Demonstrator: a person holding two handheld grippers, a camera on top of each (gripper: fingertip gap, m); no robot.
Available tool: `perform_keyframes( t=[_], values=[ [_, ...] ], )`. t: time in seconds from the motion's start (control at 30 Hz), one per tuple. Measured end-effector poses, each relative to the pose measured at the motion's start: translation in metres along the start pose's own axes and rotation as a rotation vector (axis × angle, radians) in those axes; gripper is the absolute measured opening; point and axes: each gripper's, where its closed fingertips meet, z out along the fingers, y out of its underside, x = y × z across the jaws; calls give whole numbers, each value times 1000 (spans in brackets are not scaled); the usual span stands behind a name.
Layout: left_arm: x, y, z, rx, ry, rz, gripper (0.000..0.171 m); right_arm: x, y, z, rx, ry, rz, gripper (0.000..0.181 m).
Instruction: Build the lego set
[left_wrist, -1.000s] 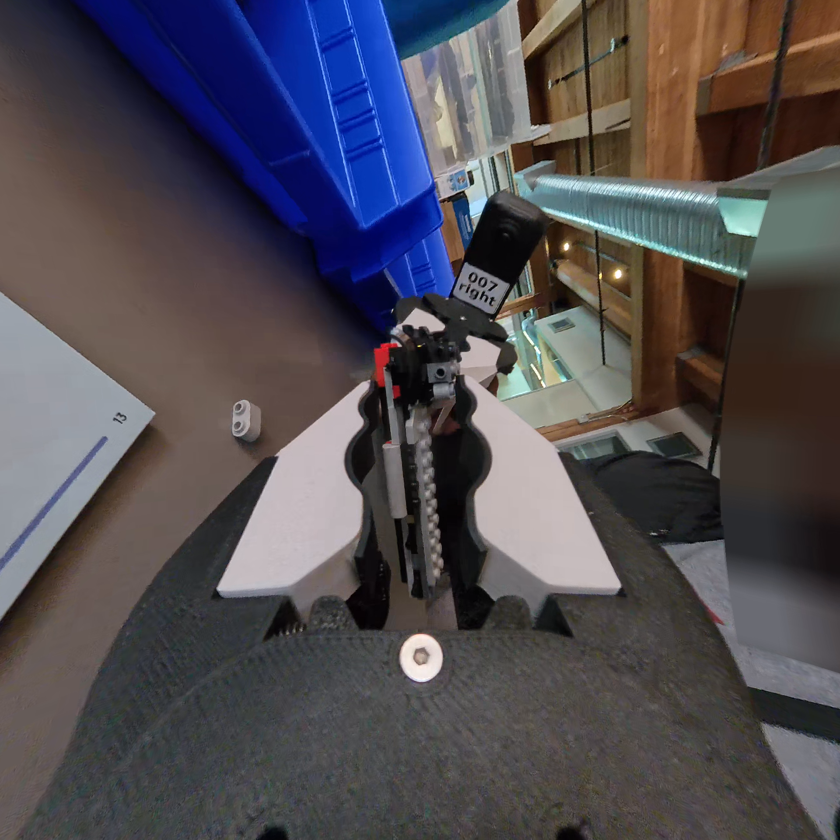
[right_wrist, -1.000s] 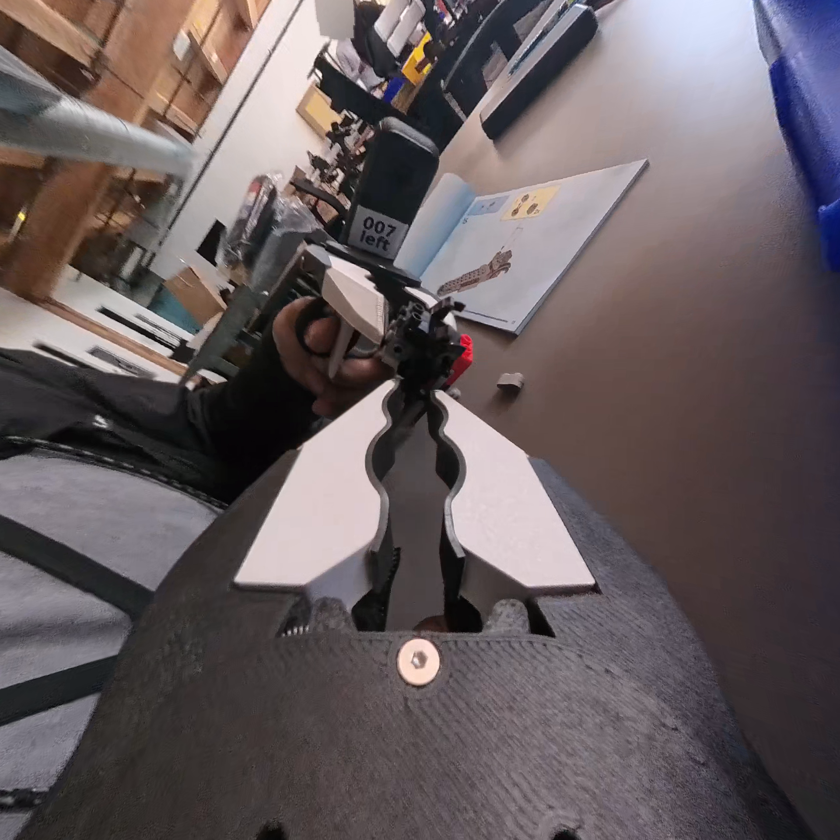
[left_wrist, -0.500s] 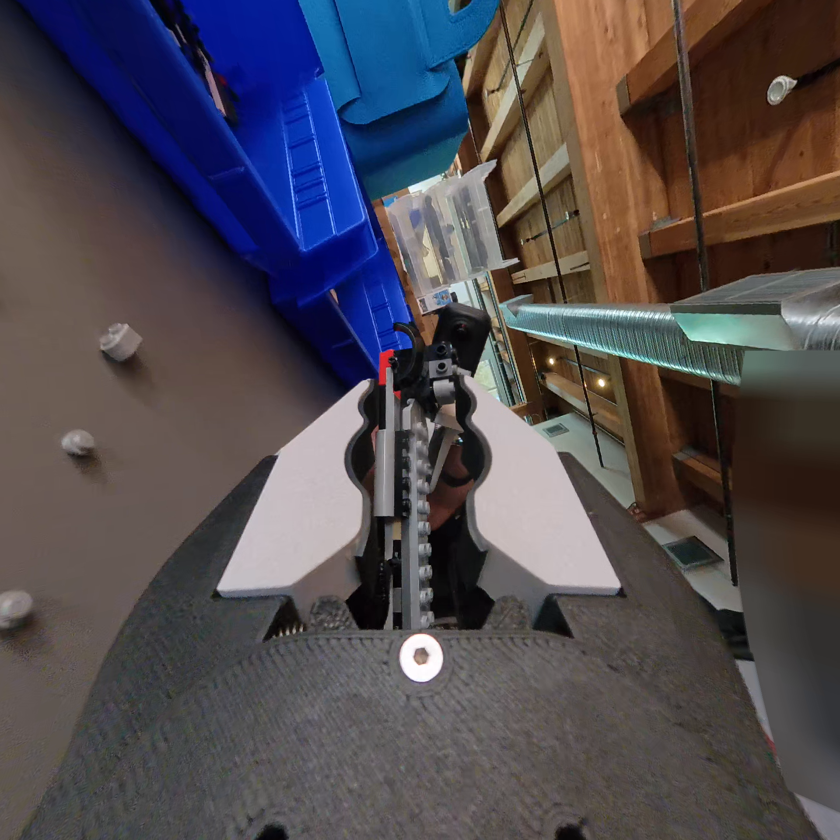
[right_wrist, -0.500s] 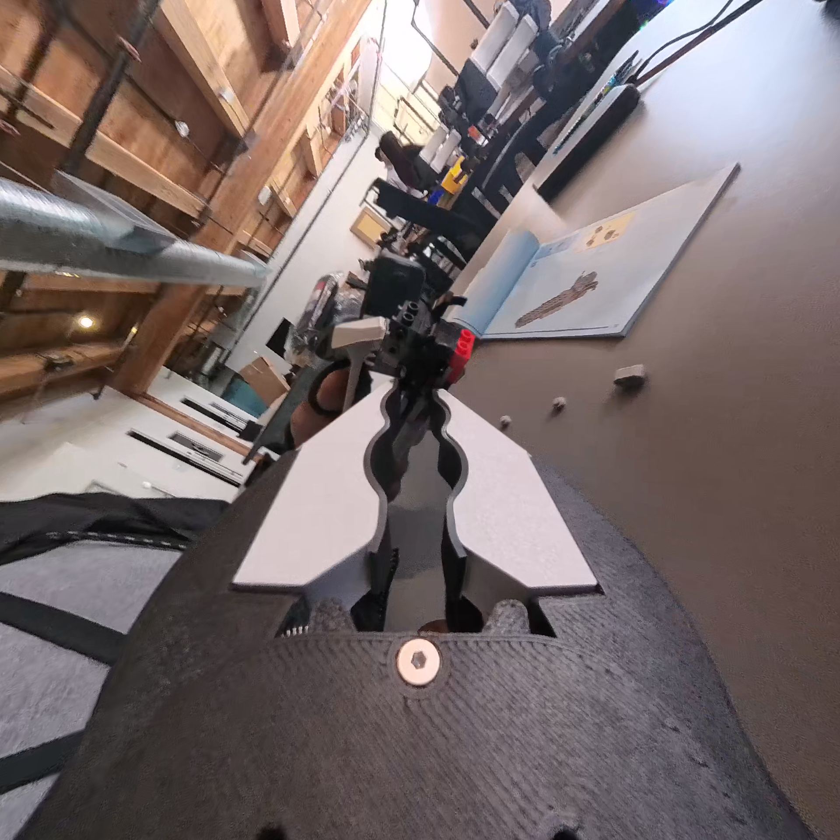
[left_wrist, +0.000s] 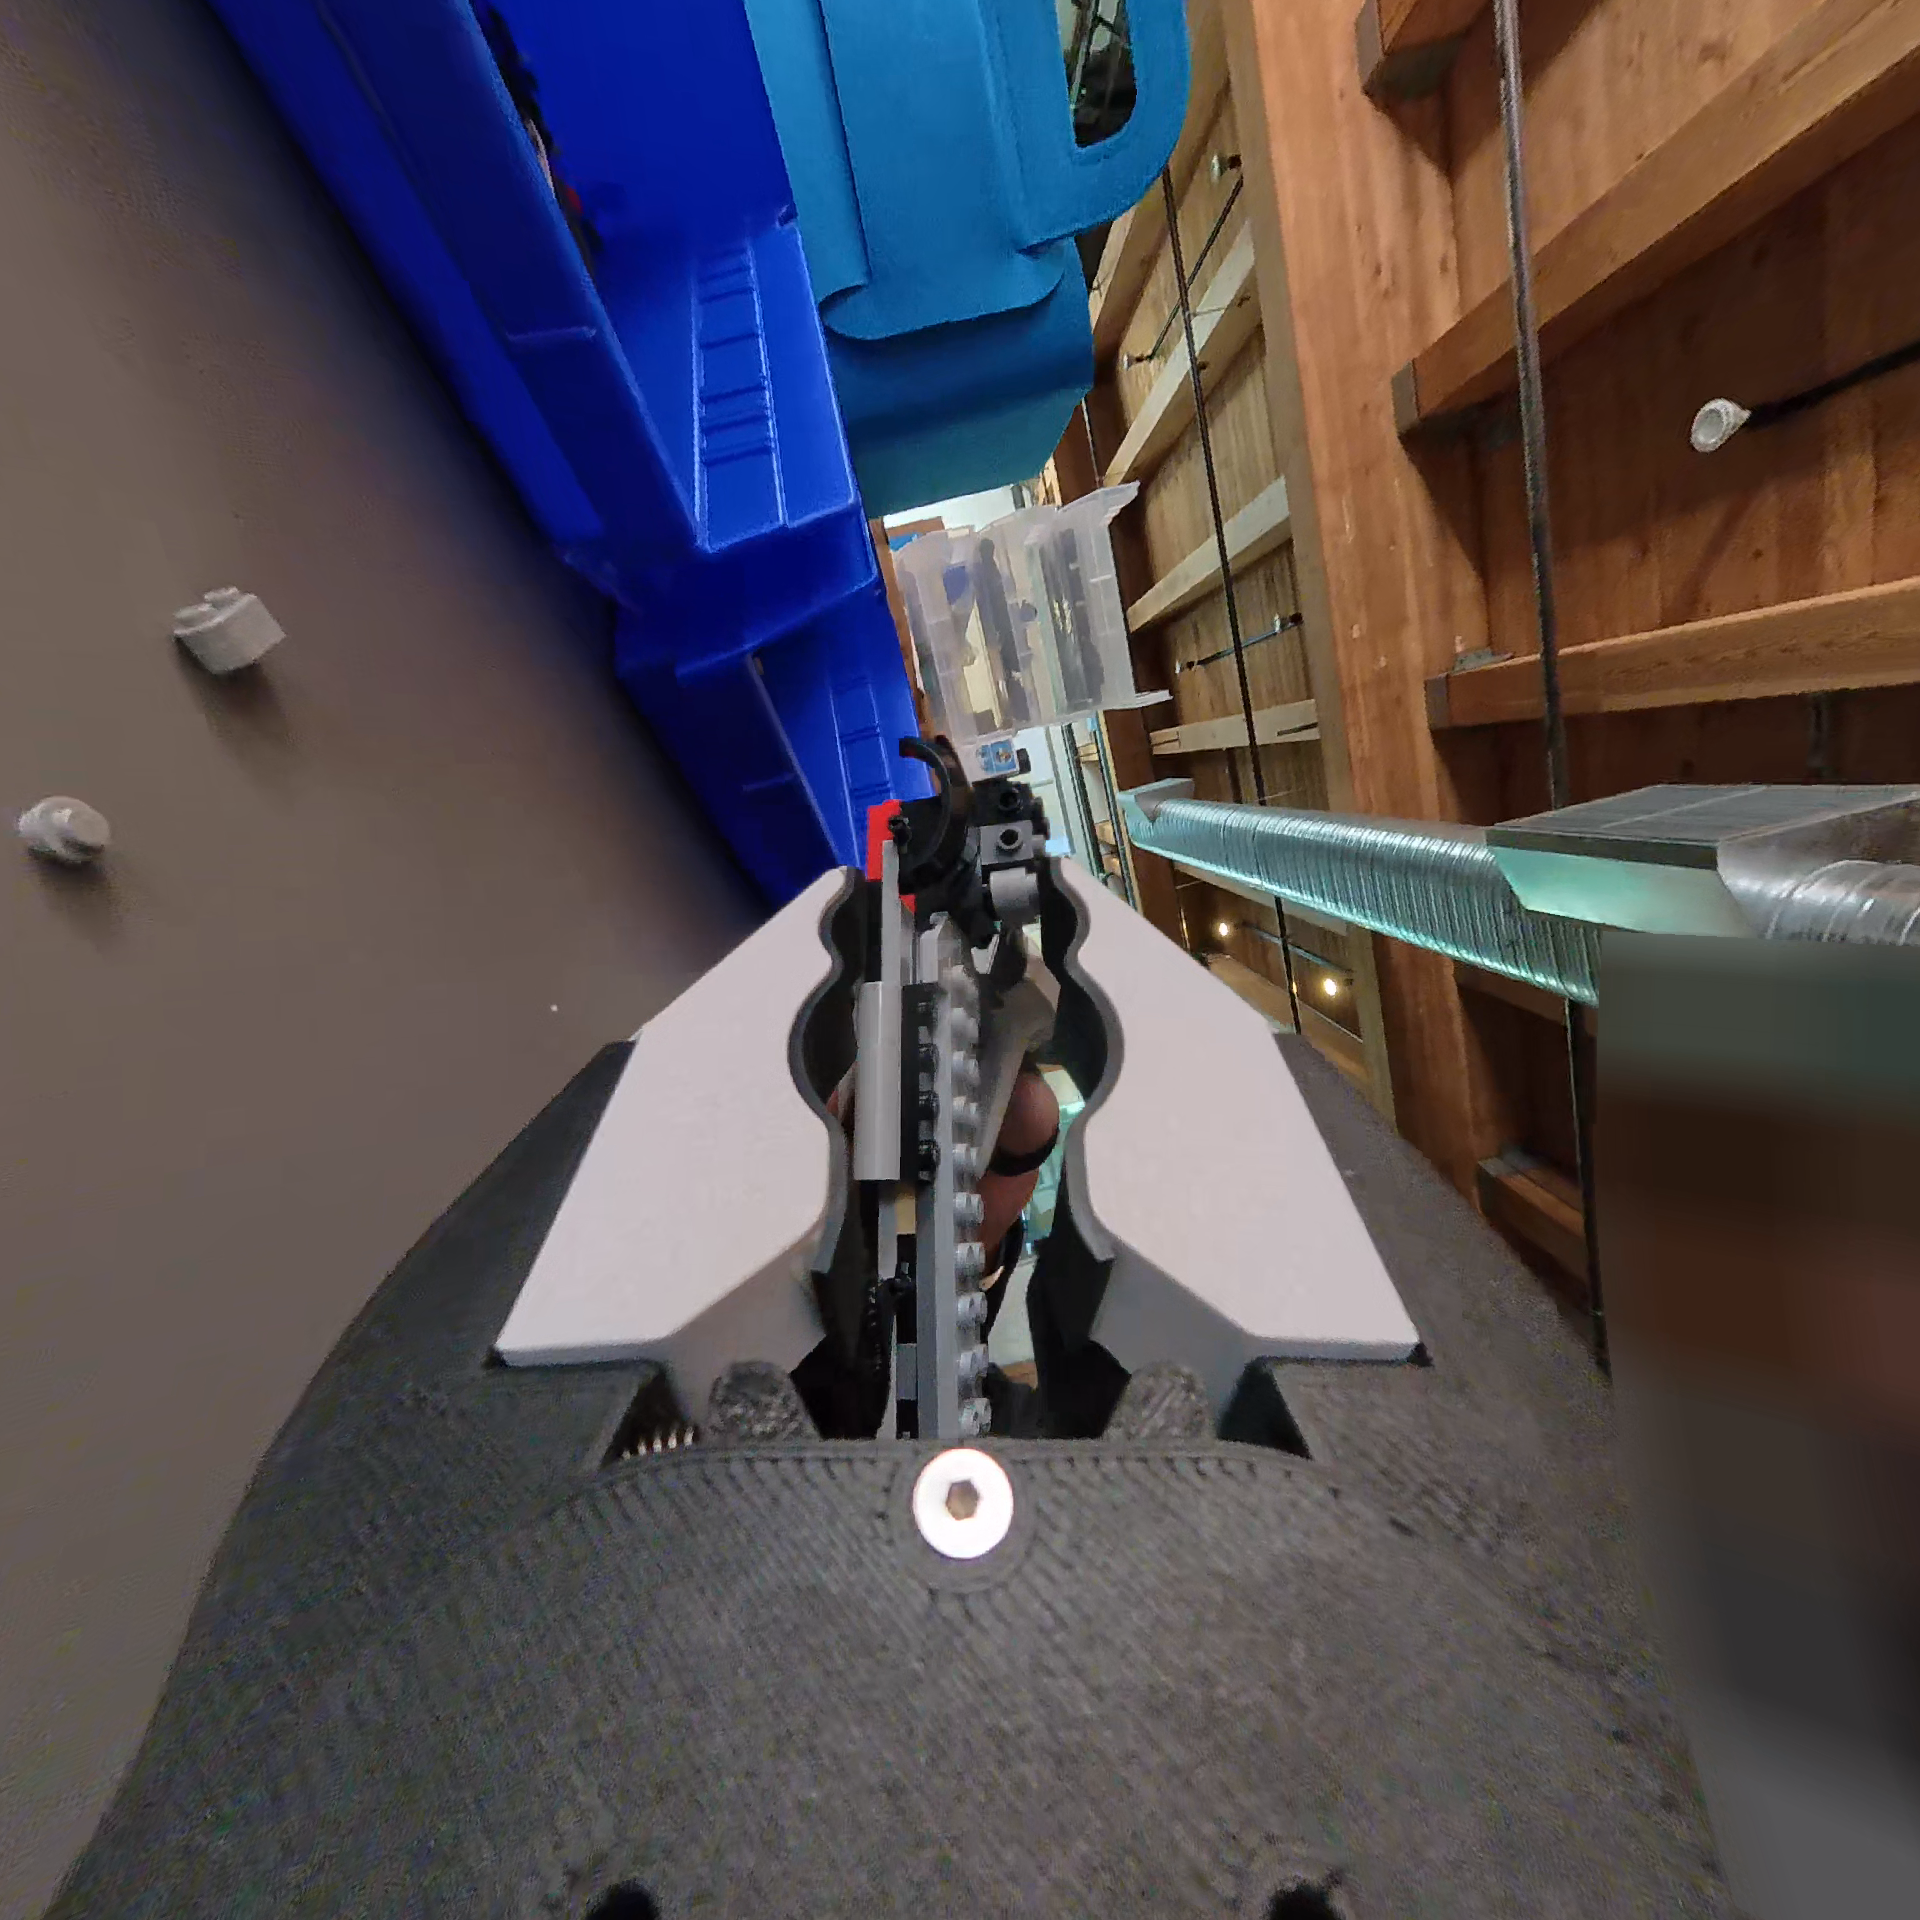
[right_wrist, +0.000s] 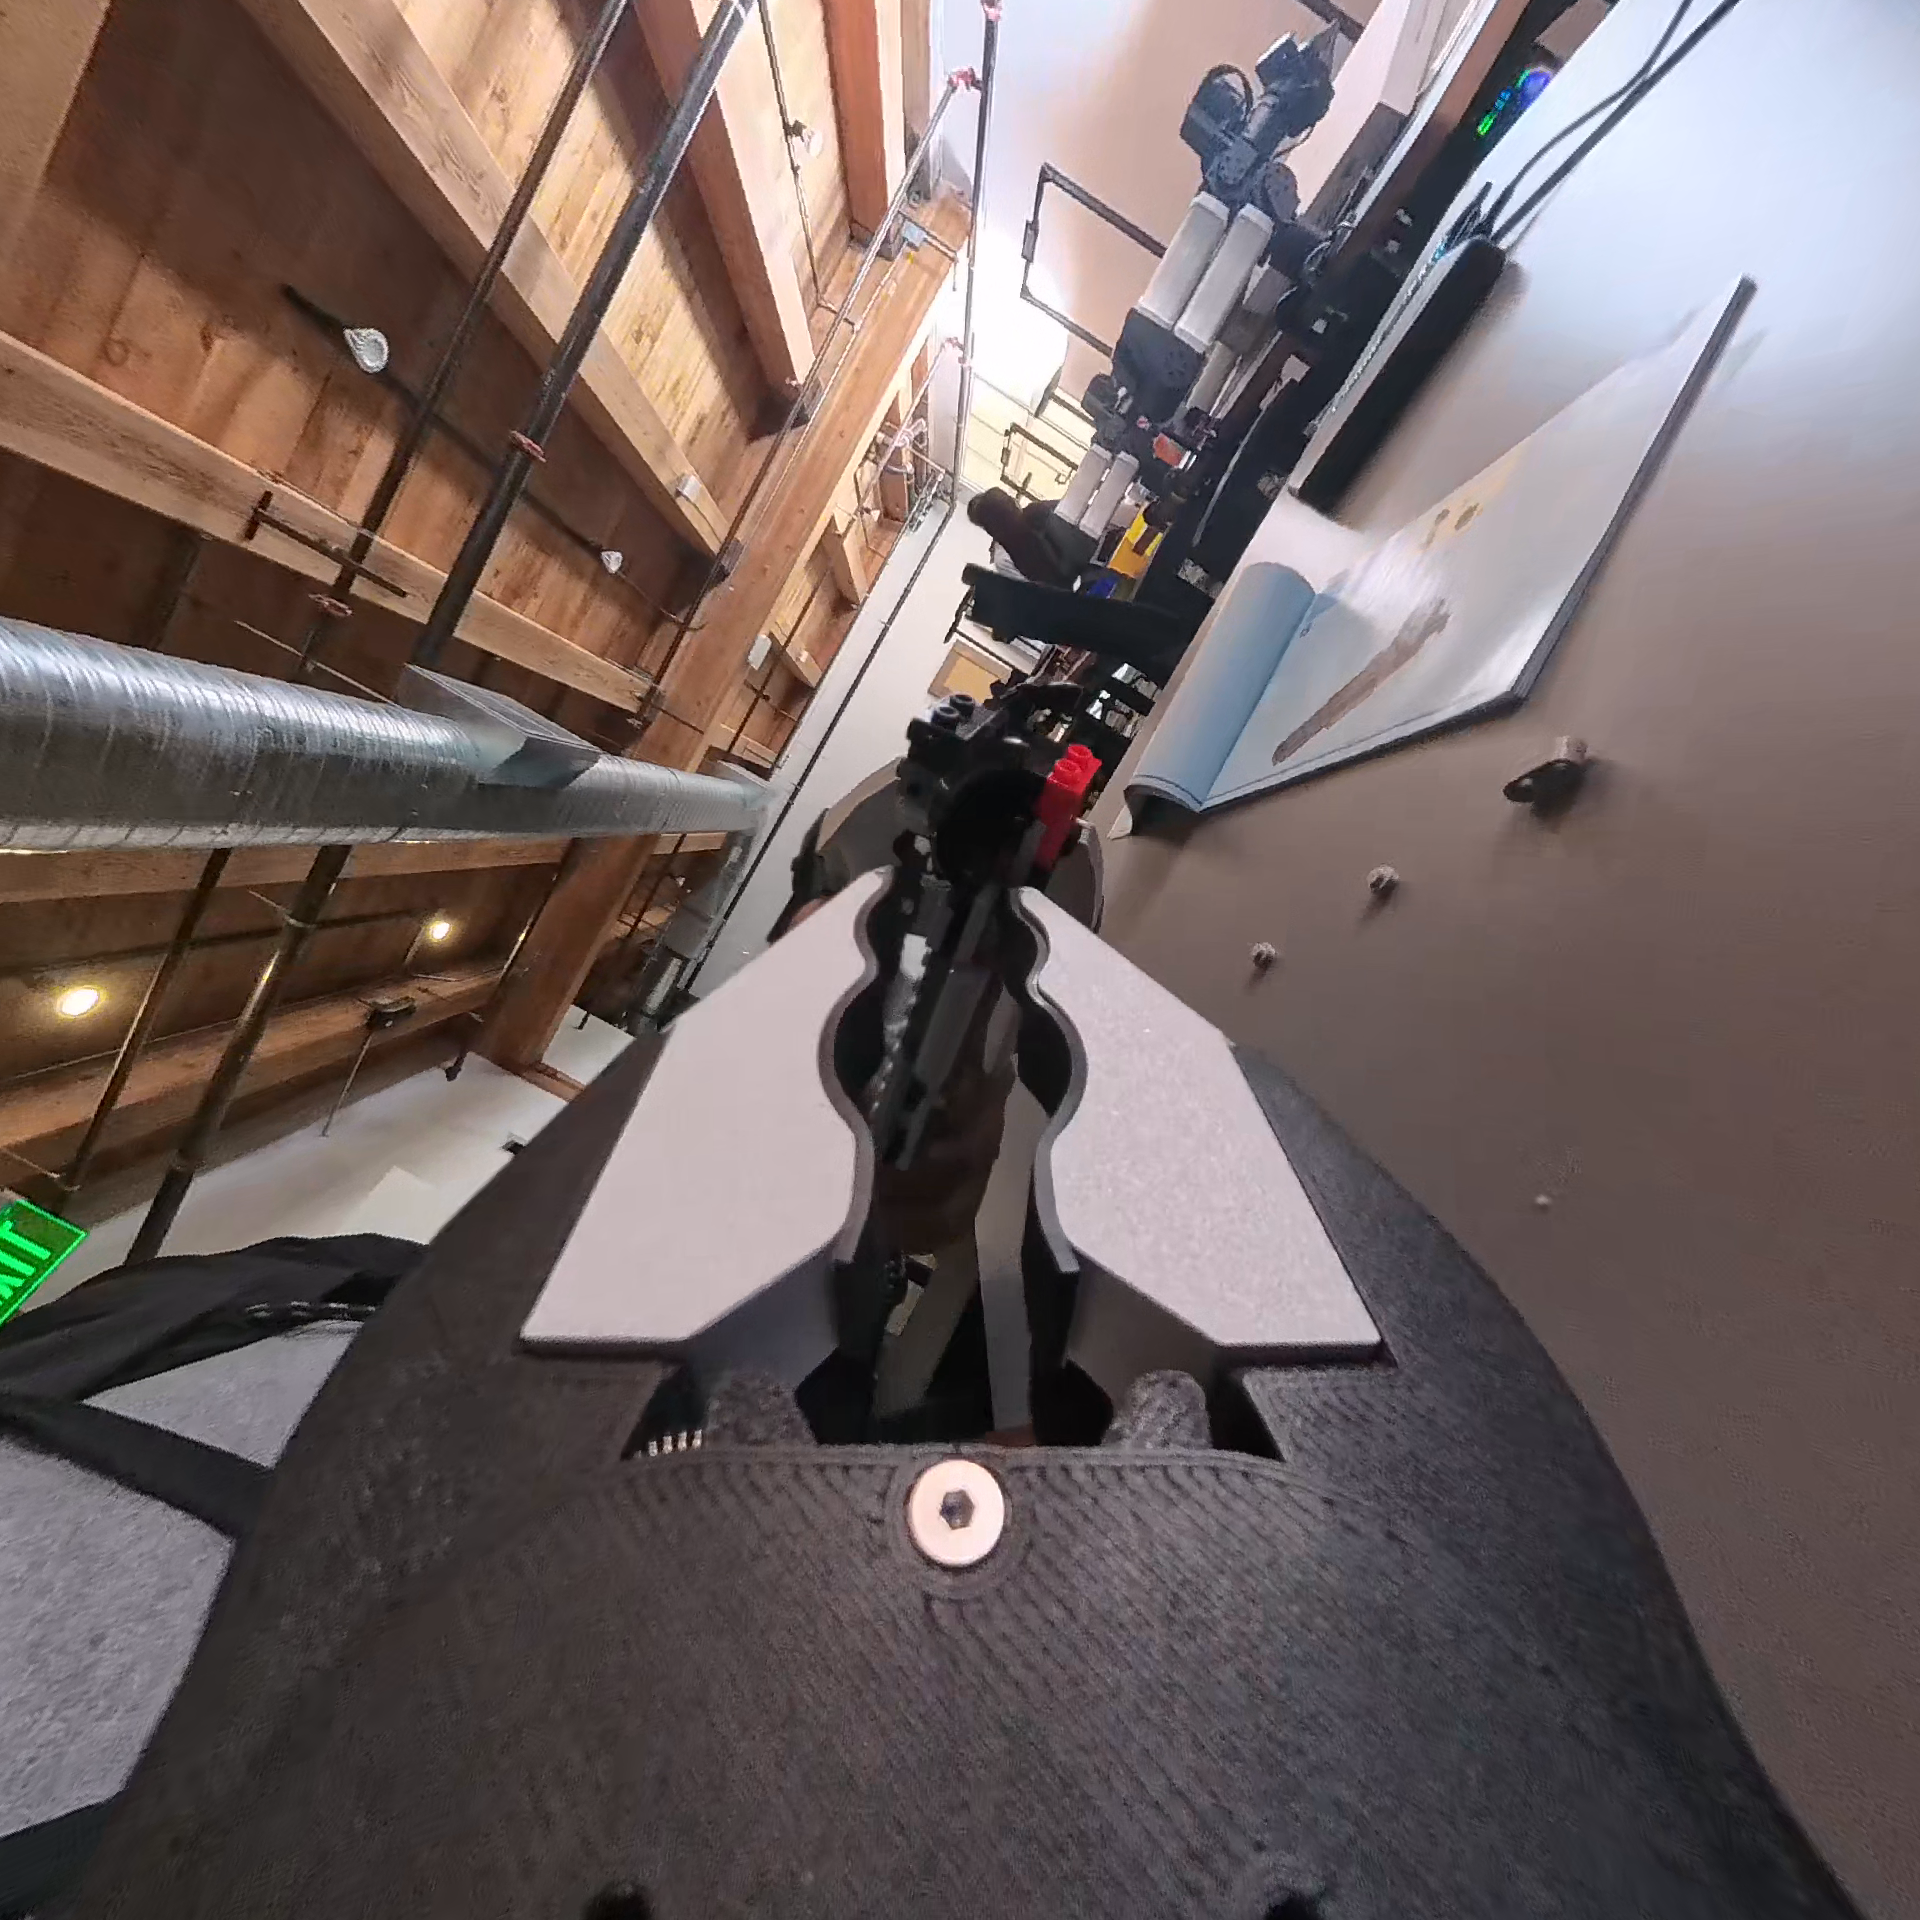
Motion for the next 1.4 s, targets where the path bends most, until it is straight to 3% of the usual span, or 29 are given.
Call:
perform_keyframes(
  t=[0.33,0.77,1.07,1.4],
  values=[
    [-14,-22,2,52,-38,26,33,23,-2,13,-30,121,11,22],
    [-20,-46,-15,87,-163,122,34,37,2,46,-39,50,213,21],
    [-20,-48,-13,61,-143,93,35,39,-8,44,37,7,300,14],
    [-31,-34,-5,-30,-72,60,33,50,-17,33,18,125,167,15]
  ],
)
